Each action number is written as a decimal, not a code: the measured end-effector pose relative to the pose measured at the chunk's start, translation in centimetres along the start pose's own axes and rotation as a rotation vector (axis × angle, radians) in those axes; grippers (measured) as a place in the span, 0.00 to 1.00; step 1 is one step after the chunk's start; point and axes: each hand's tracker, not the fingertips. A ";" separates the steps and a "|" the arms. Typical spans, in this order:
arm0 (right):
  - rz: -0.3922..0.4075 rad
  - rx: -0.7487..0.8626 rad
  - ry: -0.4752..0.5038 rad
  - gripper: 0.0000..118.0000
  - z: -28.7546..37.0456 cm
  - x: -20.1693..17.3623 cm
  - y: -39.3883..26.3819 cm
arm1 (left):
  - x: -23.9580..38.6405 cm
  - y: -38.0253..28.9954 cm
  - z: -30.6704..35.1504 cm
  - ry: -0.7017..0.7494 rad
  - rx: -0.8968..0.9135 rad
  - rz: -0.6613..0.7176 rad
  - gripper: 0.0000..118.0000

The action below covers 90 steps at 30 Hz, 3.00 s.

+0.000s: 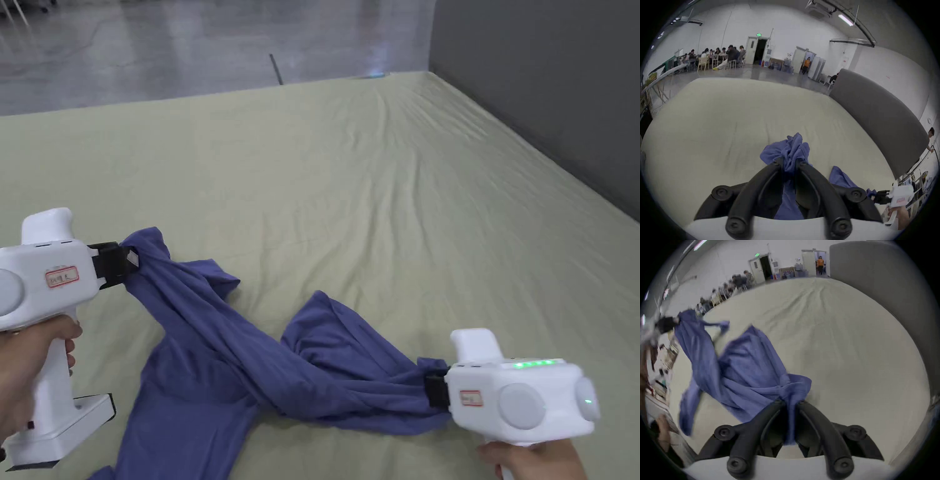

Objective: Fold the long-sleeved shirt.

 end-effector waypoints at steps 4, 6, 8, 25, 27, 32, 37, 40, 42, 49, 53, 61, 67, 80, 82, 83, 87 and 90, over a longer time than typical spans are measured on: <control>0.025 0.178 0.067 0.09 6.0 -1.6 4.7 | 0.1 2.5 6.4 -0.025 0.128 -0.002 0.09; 0.050 0.236 0.116 0.09 8.4 -2.9 8.1 | 0.2 4.6 9.2 -0.021 0.187 0.003 0.09; 0.087 0.304 0.147 0.09 10.7 -4.8 11.8 | 0.2 7.3 11.7 -0.014 0.262 0.008 0.09; 0.139 0.581 0.203 0.09 18.7 -18.1 46.5 | 1.2 36.0 20.2 0.099 0.654 -0.027 0.09; 0.130 0.602 0.192 0.09 18.7 -18.7 50.1 | 1.4 38.4 19.6 0.132 0.666 -0.048 0.09; 0.063 0.688 0.134 0.09 19.7 -19.5 56.6 | 1.2 42.5 17.7 0.176 0.682 -0.035 0.09; 0.084 0.670 0.065 0.09 18.2 -18.7 57.0 | 0.5 42.0 14.8 0.192 0.653 -0.033 0.09; 0.062 0.608 0.068 0.09 13.8 -17.1 55.4 | -0.4 39.2 11.4 0.183 0.585 -0.033 0.09; 0.047 0.541 0.038 0.09 9.5 -15.7 53.4 | -1.2 36.1 8.3 0.201 0.511 -0.040 0.09; -0.022 0.262 0.026 0.09 -6.4 -10.5 41.9 | -5.4 21.8 -2.5 0.224 0.267 -0.002 0.09; -0.055 0.171 0.010 0.09 -9.9 -8.6 36.8 | -7.4 16.1 -4.3 0.207 0.188 0.114 0.09; 0.058 0.208 0.016 0.09 -4.5 -7.0 30.7 | -6.7 9.5 1.5 0.228 0.202 0.049 0.09; 0.185 0.182 -0.040 0.09 -0.3 -5.5 18.5 | -3.9 -3.0 8.6 0.325 0.166 -0.001 0.09; 0.198 -0.077 -0.099 0.09 -2.9 0.3 -0.2 | -4.0 -24.3 15.0 0.360 -0.102 0.100 0.09; 0.197 -0.078 -0.113 0.11 -3.3 0.1 -0.4 | -4.1 -24.1 14.9 0.356 -0.083 0.106 0.09; 0.178 -0.066 -0.113 0.21 -2.8 0.0 -0.2 | -4.2 -23.8 15.0 0.341 -0.070 0.138 0.18; 0.059 0.141 -0.054 1.00 2.4 0.3 0.8 | -3.8 -22.2 16.2 0.309 -0.007 0.128 1.00; 0.026 0.154 -0.098 1.00 6.2 -0.3 0.6 | -2.6 -22.5 16.6 0.296 -0.031 0.077 1.00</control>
